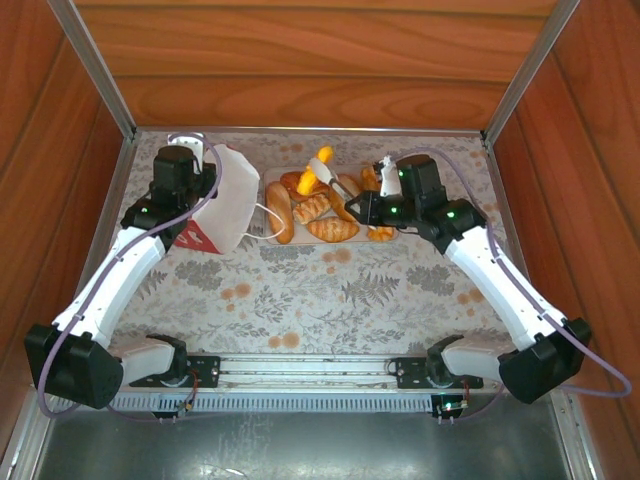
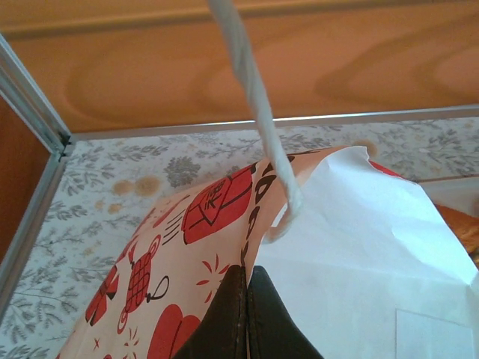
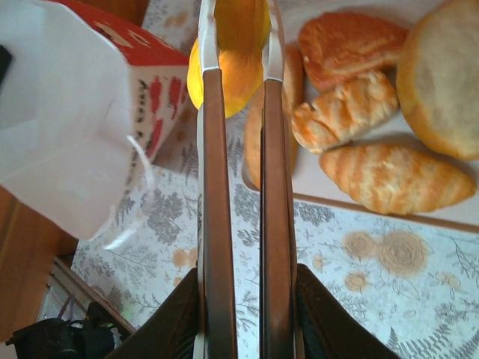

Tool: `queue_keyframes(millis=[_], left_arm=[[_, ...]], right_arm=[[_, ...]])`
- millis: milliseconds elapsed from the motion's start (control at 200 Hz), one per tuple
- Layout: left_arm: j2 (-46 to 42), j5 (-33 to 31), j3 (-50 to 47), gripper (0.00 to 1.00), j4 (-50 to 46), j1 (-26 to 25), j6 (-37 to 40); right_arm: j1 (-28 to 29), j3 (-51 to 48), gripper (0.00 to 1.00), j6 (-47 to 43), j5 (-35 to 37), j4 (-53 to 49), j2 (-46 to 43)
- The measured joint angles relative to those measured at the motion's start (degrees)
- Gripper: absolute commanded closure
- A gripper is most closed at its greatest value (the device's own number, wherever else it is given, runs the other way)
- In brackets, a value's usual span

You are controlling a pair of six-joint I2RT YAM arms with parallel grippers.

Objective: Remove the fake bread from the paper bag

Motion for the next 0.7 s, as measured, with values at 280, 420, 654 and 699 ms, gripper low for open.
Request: queue_keyframes(millis=[280, 420, 654, 699], left_arm=[[0.5, 2.7, 1.6, 1.0, -1.0, 0.0, -2.1], [1.1, 3.7, 1.8, 1.0, -1.0, 0.0, -2.8], [1.2, 4.2, 1.8, 1.0, -1.0, 0.0, -3.2], [1.2, 4.4, 1.8, 1.0, -1.0, 0.0, -3.4]], right_arm=[[-1.4, -3.1, 0.94, 2.0, -4.1, 2.8, 5.7], [-1.5, -3.1, 0.91, 2.5, -5.3, 4.8, 9.2], [-1.5, -1.7, 0.89, 2.6, -6.0, 7.7, 15.6], [-1.5, -0.8, 0.89, 2.6, -6.1, 8.3, 17.4]])
